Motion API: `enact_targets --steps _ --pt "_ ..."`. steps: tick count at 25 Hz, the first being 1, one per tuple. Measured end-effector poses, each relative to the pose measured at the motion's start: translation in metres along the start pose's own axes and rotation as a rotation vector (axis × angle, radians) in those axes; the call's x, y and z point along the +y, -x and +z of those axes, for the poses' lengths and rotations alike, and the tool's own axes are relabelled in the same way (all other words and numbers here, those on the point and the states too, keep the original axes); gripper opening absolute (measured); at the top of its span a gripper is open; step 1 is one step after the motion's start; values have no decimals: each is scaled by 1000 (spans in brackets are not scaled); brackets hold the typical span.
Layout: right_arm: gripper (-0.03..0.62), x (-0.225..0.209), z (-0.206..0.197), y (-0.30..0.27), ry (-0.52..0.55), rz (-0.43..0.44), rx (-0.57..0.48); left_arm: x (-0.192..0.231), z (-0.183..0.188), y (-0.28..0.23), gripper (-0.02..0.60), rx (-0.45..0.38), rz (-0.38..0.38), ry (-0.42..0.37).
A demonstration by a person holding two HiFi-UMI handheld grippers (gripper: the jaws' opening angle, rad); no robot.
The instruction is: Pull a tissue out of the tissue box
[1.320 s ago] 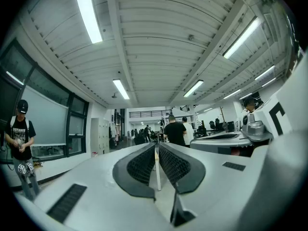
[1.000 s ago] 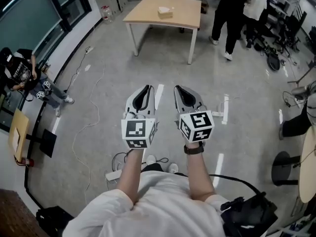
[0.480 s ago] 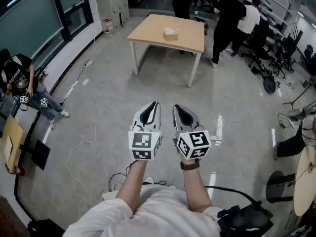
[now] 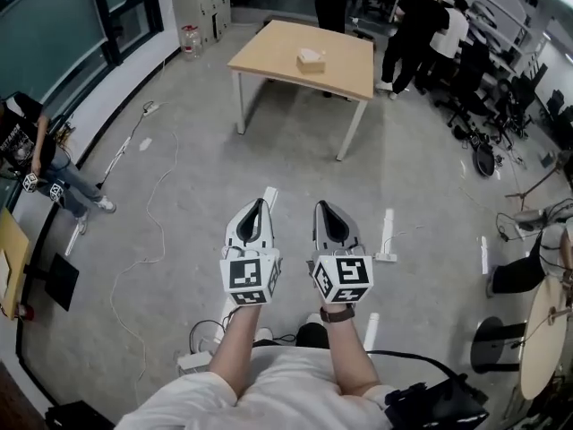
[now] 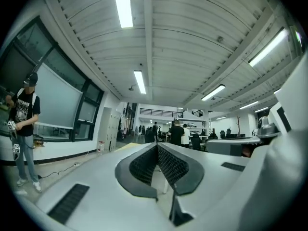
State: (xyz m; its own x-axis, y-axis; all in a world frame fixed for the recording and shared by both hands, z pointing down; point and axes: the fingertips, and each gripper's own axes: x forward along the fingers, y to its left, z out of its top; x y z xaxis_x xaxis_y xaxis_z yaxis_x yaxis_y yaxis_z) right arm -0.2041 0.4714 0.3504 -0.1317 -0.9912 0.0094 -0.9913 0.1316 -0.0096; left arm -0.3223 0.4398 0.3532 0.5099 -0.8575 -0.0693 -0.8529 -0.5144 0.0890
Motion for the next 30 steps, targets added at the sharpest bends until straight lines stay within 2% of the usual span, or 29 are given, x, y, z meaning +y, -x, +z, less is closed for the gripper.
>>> enact_targets --steps 6,9,11,13,18,21,23,27,30 --pt "2 -38 10 -59 38 95 -19 -17 0 -75 2 -15 9 -85" --pt "3 -74 11 -85 95 63 -25 -27 0 -123 2 -34 15 -180" --pt "2 -111 11 -100 85 46 -35 -41 -7 -152 2 -27 24 -169" --pt "2 -142 8 -112 42 69 -39 -57 -15 -171 0 -17 30 -146" --pt "2 -175 -12 -143 -32 148 -25 -73 -31 -206 0 2 31 -100" --pt "2 -185 -17 -167 -7 156 -20 -71 -37 -234 0 26 21 -74" --pt "2 -195 -15 -181 24 131 -37 -69 -43 -256 0 32 9 -51" --pt "2 -221 -18 -223 79 119 -57 -63 -59 -320 0 34 -33 -14" --pt "2 -243 -15 -265 93 124 -71 -57 -64 -373 0 44 -71 -79"
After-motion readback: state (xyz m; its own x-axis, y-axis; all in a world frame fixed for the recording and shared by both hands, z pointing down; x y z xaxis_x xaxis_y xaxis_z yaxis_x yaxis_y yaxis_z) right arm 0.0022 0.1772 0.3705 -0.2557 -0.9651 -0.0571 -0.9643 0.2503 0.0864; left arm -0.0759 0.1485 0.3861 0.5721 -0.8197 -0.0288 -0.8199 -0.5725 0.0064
